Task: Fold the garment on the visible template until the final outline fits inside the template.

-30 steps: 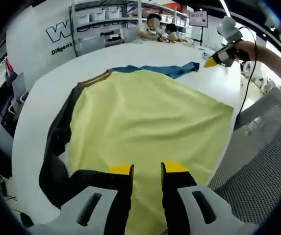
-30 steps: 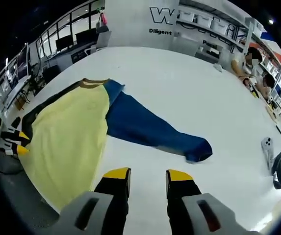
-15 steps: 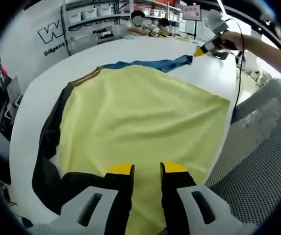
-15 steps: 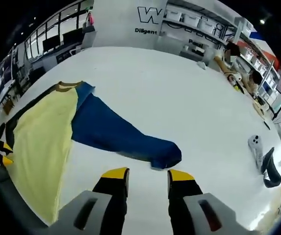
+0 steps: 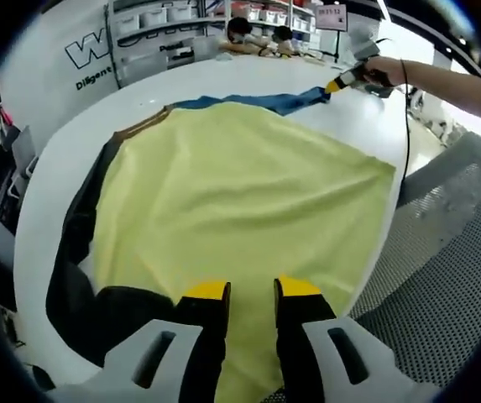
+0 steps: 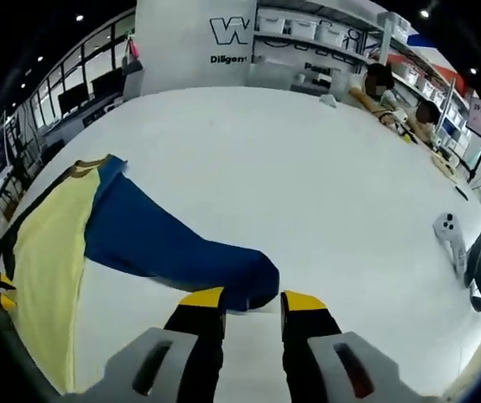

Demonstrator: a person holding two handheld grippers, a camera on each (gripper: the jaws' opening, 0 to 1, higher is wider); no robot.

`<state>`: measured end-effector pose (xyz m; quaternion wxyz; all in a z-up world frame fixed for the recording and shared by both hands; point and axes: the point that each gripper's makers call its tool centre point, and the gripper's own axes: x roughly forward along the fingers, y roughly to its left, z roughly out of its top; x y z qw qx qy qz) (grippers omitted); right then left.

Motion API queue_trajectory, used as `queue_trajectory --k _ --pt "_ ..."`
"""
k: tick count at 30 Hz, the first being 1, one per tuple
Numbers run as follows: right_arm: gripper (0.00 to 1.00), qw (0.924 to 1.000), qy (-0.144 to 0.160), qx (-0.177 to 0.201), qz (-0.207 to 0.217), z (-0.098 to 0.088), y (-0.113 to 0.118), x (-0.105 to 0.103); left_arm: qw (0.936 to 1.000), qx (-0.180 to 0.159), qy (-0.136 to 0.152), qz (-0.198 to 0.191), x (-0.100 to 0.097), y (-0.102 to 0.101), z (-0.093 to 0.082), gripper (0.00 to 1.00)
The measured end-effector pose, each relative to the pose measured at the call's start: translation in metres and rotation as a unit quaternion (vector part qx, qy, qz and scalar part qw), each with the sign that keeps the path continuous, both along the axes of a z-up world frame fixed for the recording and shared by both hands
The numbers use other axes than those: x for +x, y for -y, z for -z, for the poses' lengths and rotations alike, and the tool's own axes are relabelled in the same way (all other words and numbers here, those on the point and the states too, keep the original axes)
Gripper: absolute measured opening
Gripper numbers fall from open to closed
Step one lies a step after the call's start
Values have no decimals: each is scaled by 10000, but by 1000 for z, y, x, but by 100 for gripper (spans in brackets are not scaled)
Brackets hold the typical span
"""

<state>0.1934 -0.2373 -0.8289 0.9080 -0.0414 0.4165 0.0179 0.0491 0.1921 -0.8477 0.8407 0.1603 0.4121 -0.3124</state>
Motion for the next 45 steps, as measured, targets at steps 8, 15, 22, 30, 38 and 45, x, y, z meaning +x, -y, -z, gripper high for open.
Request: queue_trajectory --k 8,15,22,30,38,45 --pt "0 9999 0 125 50 6 4 10 9999 32 -45 -95 -2 -5 2 22" --pt "0 10000 -5 90 30 2 7 12 9999 20 -58 -122 -1 -6 3 21" --pt "0 10000 21 -22 -27 -10 17 15 9999 43 -79 -136 -2 -7 4 22" --pt "0 9999 23 -134 28 -19 33 19 9999 90 -31 -111 -1 -9 5 26" --pt "0 9995 -3 -313 91 -25 50 25 9998 62 -49 -159 -1 -9 5 26" --pt "0 9989 35 -428 199 -35 67 29 9998 53 -60 -186 -1 -10 5 26"
